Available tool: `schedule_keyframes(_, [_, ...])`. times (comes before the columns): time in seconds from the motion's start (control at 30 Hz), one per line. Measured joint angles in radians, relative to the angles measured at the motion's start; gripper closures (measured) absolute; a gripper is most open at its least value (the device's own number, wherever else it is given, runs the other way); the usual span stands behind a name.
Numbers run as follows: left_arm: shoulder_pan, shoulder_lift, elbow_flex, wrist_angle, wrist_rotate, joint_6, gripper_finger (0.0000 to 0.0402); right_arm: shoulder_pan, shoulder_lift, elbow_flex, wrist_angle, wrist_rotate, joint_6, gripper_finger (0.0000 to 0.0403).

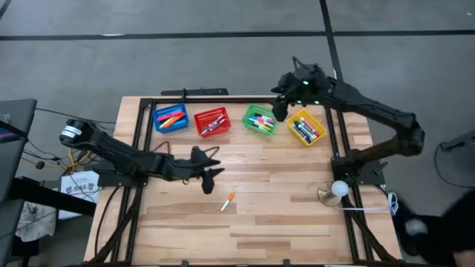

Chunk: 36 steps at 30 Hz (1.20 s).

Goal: Pick & Place Markers
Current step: Put the small orange highlighter pen into the green bin

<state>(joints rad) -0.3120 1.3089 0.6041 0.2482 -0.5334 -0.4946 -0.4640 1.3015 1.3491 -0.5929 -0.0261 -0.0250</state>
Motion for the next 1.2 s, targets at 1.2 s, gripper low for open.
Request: schedule_keyframes(1.2, [-0.147,0.546,0.285,-0.222,0.065,-0.411,0.0247,0.676,-0.086,-0.003,0.006,0.168,0.263,0.0184])
